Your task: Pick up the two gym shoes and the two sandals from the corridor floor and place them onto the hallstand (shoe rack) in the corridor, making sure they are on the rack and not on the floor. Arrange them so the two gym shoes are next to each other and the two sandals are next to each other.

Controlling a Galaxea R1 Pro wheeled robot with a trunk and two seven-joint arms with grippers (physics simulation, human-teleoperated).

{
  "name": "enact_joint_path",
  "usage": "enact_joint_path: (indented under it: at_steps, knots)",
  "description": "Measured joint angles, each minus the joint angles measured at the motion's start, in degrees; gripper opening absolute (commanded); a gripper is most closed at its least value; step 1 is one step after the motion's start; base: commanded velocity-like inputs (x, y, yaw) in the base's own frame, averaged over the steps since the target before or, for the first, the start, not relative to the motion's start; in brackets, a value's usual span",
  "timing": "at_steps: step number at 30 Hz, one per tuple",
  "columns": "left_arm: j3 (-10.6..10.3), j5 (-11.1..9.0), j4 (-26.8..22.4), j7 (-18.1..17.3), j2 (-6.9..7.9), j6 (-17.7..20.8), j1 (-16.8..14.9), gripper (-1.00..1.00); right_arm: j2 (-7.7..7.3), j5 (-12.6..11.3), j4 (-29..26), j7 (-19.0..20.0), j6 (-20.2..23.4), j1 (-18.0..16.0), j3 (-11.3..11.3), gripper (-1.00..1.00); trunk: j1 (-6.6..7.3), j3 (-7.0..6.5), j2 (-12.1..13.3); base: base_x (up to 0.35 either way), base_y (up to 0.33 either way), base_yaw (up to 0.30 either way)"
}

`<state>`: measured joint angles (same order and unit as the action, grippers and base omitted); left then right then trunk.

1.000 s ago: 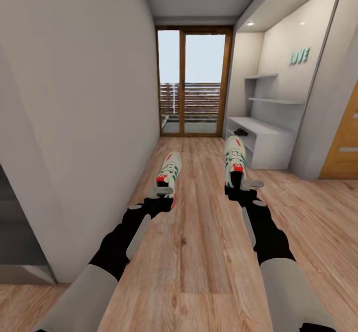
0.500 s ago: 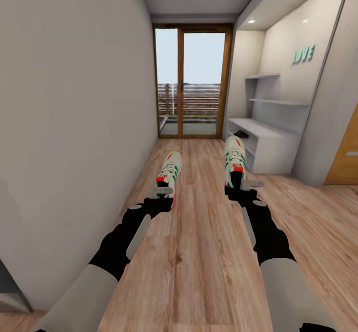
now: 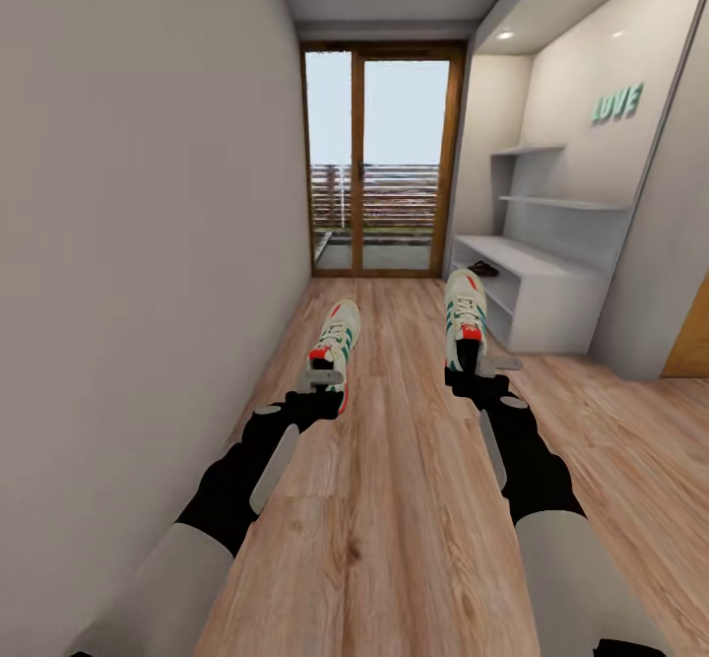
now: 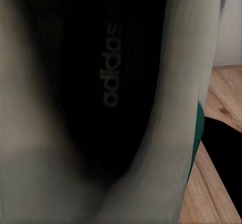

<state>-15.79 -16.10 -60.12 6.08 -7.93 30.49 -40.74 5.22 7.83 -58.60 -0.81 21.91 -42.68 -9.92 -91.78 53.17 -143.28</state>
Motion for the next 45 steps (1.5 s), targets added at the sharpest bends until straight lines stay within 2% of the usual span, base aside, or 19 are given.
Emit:
enact_joint_path:
  at_steps: [45]
  knots:
    - [0.00,-0.09,0.08,0.00,0.00,-0.04,0.00,-1.00,0.02,-0.06,0.07,0.00,0.00,0.00,0.09,-1.00,0.00,0.16,0.00,0.345,0.000,0.000]
